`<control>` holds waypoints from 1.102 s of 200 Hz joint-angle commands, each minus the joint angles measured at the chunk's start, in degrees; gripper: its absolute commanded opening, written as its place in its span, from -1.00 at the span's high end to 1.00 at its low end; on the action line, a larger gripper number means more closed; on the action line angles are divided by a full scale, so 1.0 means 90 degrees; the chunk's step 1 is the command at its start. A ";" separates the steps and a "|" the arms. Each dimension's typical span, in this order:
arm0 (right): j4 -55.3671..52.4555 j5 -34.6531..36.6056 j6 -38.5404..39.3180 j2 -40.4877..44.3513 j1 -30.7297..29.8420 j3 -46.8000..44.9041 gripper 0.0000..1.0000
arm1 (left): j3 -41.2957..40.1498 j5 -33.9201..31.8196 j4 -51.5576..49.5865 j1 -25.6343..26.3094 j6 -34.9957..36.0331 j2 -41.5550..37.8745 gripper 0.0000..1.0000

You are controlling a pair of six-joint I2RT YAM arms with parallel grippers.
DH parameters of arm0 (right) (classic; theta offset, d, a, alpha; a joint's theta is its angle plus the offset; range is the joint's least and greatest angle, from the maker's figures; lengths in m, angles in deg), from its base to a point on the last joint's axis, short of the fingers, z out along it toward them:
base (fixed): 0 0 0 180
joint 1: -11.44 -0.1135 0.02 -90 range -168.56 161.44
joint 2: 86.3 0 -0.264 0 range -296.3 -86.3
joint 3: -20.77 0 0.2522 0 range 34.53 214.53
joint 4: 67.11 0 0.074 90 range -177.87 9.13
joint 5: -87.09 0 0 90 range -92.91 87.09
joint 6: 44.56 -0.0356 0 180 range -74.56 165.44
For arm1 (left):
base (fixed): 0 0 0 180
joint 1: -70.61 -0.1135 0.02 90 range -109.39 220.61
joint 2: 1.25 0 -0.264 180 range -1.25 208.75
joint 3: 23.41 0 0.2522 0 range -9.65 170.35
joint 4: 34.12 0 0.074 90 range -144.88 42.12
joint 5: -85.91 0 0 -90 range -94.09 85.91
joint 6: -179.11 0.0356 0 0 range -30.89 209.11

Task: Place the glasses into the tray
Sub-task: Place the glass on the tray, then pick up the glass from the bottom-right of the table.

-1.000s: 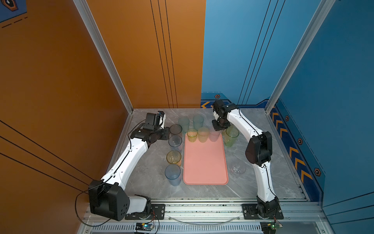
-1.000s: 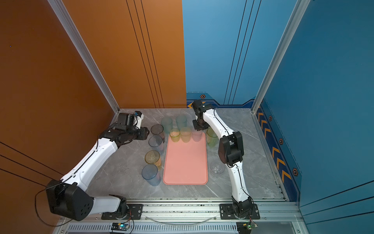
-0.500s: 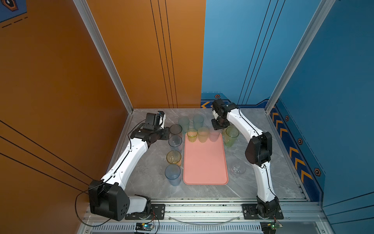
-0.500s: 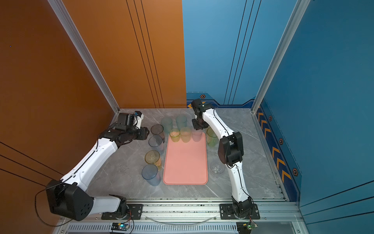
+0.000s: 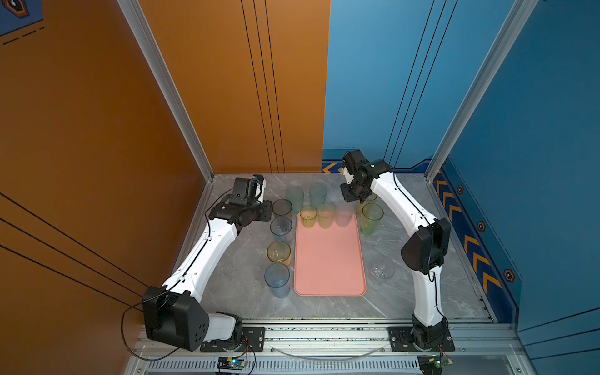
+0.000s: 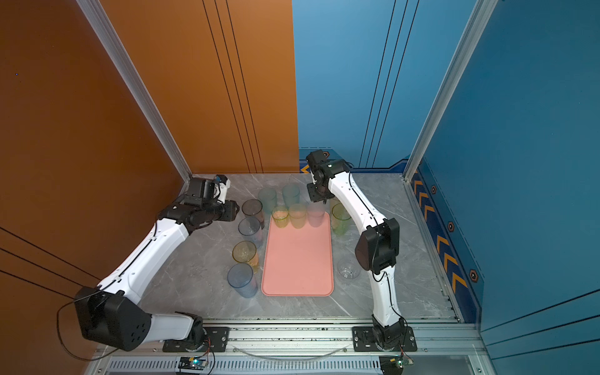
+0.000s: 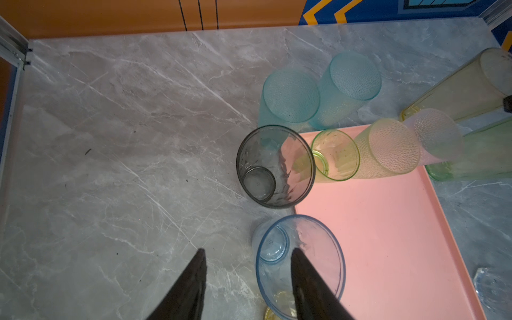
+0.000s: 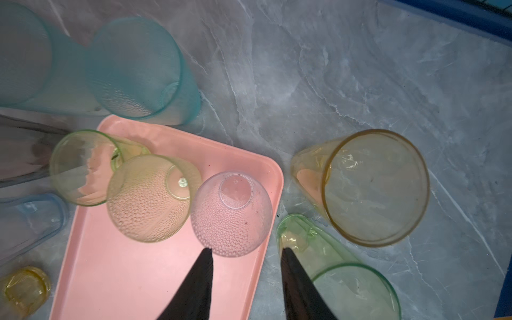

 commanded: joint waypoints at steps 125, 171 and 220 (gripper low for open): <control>0.0725 0.0211 -0.0944 0.4502 -0.0225 -0.4634 0.21 | 0.1633 -0.0304 -0.0566 0.0312 0.0247 0.1140 0.13; 0.0165 0.0084 -0.1593 0.6146 0.0373 -0.6264 0.34 | 0.0448 -0.0602 0.0491 0.0803 0.0128 0.0397 0.13; 0.0101 -0.0347 -0.1635 0.6565 0.1110 -0.7180 0.34 | 0.0218 -0.0496 0.0470 0.1713 0.0239 -0.0027 0.13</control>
